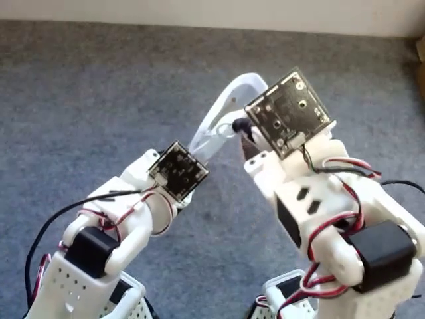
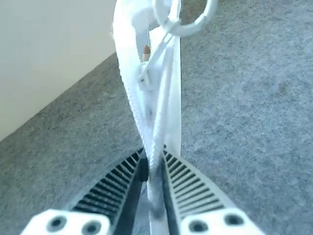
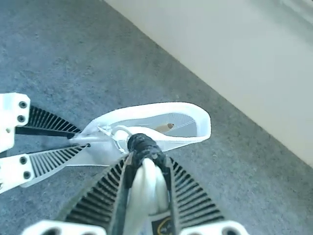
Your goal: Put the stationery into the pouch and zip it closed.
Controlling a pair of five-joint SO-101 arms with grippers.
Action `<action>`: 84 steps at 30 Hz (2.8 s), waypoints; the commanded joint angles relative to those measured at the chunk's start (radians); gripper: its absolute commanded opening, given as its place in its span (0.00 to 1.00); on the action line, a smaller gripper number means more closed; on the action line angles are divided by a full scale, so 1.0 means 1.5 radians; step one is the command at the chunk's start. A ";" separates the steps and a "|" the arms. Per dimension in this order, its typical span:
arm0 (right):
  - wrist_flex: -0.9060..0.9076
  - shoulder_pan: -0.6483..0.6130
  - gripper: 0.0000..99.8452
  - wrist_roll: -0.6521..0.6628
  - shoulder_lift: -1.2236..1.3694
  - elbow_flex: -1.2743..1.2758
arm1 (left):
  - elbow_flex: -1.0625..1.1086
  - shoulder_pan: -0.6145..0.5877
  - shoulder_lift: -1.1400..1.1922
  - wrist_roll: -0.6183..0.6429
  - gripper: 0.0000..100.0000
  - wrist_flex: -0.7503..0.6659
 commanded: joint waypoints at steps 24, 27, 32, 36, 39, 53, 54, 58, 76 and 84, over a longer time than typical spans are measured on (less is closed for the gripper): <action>-0.341 0.106 0.00 -0.007 -0.002 0.246 | 0.172 0.004 -0.406 0.028 0.01 0.153; -0.361 0.128 0.00 -0.006 -0.002 0.274 | 0.169 0.004 -0.414 0.028 0.01 0.167; -0.413 0.175 0.00 -0.004 -0.002 0.327 | 0.166 0.004 -0.414 0.029 0.01 0.178; -0.443 0.209 0.00 -0.002 -0.002 0.364 | 0.166 -0.035 -0.415 0.046 0.01 0.175; -0.475 0.236 0.00 -0.002 -0.002 0.388 | 0.167 -0.059 -0.415 0.046 0.01 0.174; -0.557 0.326 0.00 0.098 -0.002 0.499 | 0.165 -0.063 -0.415 0.060 0.01 0.177; -0.557 0.333 0.00 0.104 -0.002 0.504 | 0.165 -0.063 -0.415 0.060 0.01 0.177; -0.557 0.374 0.00 0.125 -0.002 0.524 | 0.165 -0.063 -0.415 0.060 0.01 0.177; -0.506 0.459 0.01 0.133 -0.011 0.527 | 0.164 -0.064 -0.415 0.076 0.01 0.174; -0.374 0.458 0.15 0.046 -0.017 0.505 | 0.164 -0.064 -0.415 0.087 0.01 0.173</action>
